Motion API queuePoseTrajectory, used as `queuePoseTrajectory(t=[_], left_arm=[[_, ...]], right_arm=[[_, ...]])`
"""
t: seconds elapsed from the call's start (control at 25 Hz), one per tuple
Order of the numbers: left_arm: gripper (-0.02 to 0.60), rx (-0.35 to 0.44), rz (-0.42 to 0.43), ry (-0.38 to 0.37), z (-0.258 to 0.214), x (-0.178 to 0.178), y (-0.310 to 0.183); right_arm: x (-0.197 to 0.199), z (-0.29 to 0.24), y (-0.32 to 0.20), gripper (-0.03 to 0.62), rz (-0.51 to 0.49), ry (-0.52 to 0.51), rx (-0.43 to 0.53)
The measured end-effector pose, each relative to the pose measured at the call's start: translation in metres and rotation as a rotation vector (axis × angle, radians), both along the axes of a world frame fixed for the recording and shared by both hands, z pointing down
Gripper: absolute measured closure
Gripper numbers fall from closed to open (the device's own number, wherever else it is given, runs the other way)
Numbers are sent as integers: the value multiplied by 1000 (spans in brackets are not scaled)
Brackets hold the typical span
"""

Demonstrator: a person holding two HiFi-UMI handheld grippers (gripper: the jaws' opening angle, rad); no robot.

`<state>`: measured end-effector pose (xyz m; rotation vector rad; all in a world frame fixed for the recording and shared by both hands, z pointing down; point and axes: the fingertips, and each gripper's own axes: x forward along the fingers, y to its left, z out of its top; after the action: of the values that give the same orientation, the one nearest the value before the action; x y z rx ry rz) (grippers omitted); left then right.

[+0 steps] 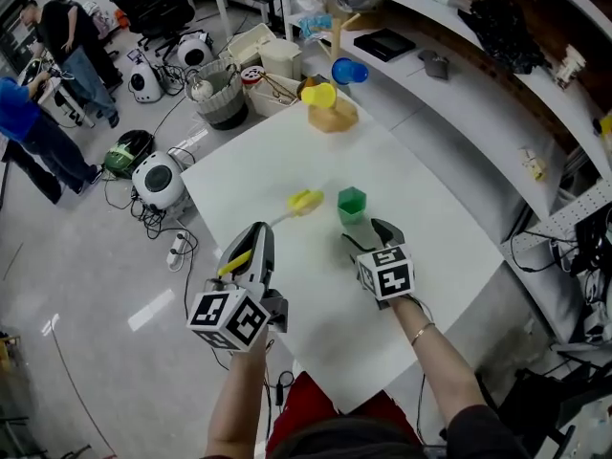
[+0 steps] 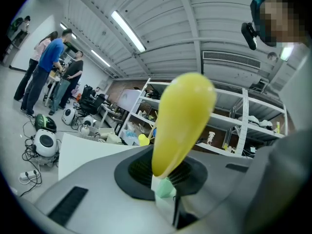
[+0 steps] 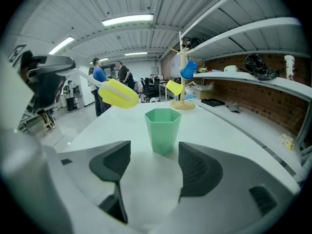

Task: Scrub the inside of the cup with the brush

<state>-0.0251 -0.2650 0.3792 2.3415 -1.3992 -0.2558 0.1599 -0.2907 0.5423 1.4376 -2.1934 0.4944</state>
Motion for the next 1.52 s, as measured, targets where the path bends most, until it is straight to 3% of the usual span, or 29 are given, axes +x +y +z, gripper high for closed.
queuePoseTrajectory(t=[0.48,1.0,1.36,1.52], left_arm=[[543,24,128,14,-15,-14,40],[543,25,211,51,-17,-22,71],[543,26,221,48,-20,-10,94],[543,25,210,39,-19,-2,112]], right_arm=[[-14,-47,65,278,108,-74,69],[-33,-90,125,287,148,-108,136],[-18,-103,158,532,184,-134,163],[-13,-111,177,559,169,-149,182]])
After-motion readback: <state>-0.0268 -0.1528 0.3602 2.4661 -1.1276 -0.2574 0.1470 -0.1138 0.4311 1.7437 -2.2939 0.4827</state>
